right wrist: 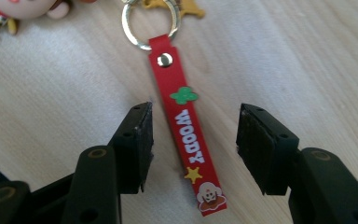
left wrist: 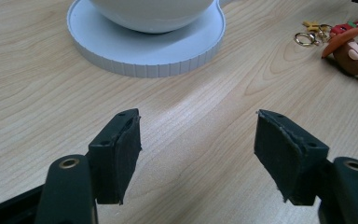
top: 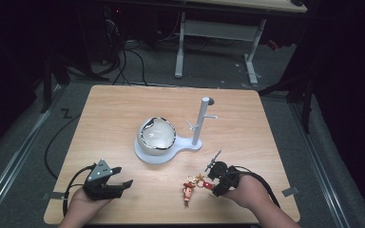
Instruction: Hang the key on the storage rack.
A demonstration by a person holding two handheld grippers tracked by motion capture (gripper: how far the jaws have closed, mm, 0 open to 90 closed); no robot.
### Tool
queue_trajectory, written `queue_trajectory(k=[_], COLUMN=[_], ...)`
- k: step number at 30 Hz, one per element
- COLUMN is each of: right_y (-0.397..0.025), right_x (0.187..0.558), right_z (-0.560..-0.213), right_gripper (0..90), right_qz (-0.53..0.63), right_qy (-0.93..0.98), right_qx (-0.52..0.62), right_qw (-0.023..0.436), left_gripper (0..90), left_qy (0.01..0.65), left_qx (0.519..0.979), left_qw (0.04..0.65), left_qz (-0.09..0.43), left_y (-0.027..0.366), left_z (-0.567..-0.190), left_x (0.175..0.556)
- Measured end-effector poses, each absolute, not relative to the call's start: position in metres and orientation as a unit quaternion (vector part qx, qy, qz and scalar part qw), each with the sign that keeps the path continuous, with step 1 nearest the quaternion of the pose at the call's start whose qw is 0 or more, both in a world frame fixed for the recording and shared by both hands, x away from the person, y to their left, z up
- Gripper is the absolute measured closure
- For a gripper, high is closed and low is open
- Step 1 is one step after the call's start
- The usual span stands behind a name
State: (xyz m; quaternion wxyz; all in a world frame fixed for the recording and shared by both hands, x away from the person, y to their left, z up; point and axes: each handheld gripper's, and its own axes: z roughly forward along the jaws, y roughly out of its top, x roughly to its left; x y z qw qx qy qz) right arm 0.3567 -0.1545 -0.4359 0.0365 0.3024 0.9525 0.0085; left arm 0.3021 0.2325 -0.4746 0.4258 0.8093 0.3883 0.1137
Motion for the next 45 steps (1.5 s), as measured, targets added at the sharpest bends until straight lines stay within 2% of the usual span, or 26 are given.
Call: queue_trajectory(k=[10, 12, 23, 28, 39, 45], right_y=[-0.132, -0.129, -0.122, -0.117, -0.111, -0.114], right_x=[0.361, 0.363, 0.369, 0.372, 0.38, 0.382], right_z=[-0.443, -0.443, -0.45, -0.451, -0.453, -0.453], right_gripper=[43.8, 48.9, 57.9, 65.9, 70.2, 73.0], right_qz=[-0.041, -0.037, -0.048, -0.048, -0.049, -0.042], right_qy=[0.966, 0.968, 0.973, 0.974, 0.977, 0.978], right_qx=[0.255, 0.246, 0.224, 0.219, 0.207, 0.205], right_qw=[0.021, 0.019, 0.014, 0.011, -0.021, -0.023], left_gripper=[32.0, 31.9, 32.0, 32.0, 32.0, 32.0], left_qy=[0.388, 0.39, 0.387, 0.387, 0.385, 0.385], left_qx=[0.81, 0.808, 0.811, 0.812, 0.812, 0.812], left_qw=[0.425, 0.427, 0.423, 0.422, 0.424, 0.425], left_qz=[0.113, 0.112, 0.112, 0.113, 0.113, 0.113], left_y=[0.233, 0.233, 0.233, 0.232, 0.233, 0.233], left_z=[-0.475, -0.475, -0.476, -0.476, -0.475, -0.475], left_x=[0.302, 0.302, 0.303, 0.303, 0.303, 0.302])
